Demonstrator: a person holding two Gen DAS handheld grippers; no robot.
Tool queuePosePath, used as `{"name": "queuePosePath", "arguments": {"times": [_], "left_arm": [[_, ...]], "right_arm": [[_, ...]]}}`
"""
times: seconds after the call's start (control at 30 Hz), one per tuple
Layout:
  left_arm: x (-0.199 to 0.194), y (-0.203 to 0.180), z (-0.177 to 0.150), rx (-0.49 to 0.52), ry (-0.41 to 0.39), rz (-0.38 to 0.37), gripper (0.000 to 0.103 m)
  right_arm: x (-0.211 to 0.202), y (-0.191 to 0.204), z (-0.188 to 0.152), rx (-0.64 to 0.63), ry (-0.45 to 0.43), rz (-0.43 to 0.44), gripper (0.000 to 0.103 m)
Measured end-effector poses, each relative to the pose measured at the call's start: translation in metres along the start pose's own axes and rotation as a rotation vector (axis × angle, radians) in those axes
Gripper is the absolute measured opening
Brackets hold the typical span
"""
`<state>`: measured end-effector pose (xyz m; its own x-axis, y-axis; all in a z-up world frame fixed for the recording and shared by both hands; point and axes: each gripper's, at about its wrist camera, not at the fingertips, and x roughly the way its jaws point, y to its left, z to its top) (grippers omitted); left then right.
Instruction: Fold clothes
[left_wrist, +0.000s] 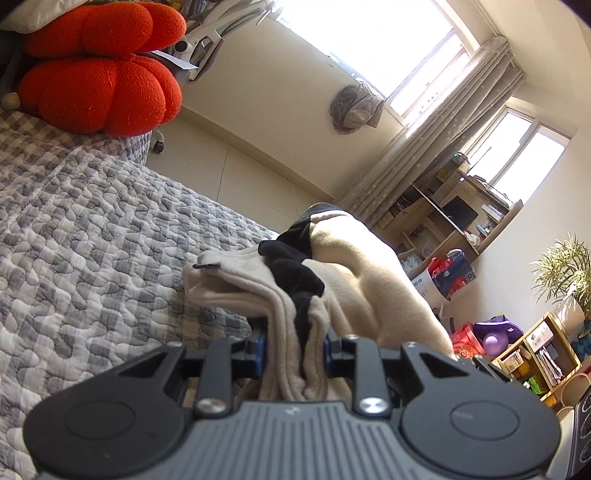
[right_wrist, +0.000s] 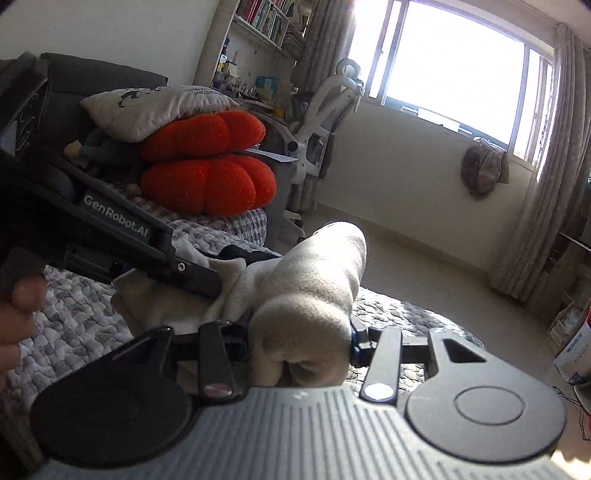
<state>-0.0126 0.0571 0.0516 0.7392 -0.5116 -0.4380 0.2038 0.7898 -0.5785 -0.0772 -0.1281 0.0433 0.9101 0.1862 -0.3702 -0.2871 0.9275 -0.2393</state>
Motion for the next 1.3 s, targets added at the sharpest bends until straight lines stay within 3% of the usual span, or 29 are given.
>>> {"name": "queuePosePath", "arguments": {"times": [0.33, 0.57, 0.83, 1.07, 1.23, 1.3], "left_arm": [[-0.019, 0.019, 0.013, -0.095, -0.024, 0.027, 0.026], [-0.057, 0.014, 0.031, -0.095, -0.109, 0.056, 0.026], [-0.126, 0.041, 0.066, -0.109, -0.201, 0.14, 0.025], [-0.236, 0.096, 0.113, -0.013, -0.259, 0.329, 0.025], [-0.309, 0.151, 0.16, 0.011, -0.329, 0.435, 0.025], [-0.329, 0.175, 0.166, 0.034, -0.326, 0.489, 0.026]], "right_arm": [[0.003, 0.02, 0.02, 0.052, -0.007, 0.048, 0.049], [-0.006, 0.042, 0.041, 0.044, -0.078, 0.062, 0.049], [-0.004, 0.075, 0.084, 0.159, -0.126, 0.221, 0.048], [0.023, 0.154, 0.14, 0.318, -0.104, 0.491, 0.048], [0.032, 0.243, 0.174, 0.444, -0.214, 0.591, 0.048], [0.039, 0.272, 0.17, 0.549, -0.231, 0.604, 0.048]]}}
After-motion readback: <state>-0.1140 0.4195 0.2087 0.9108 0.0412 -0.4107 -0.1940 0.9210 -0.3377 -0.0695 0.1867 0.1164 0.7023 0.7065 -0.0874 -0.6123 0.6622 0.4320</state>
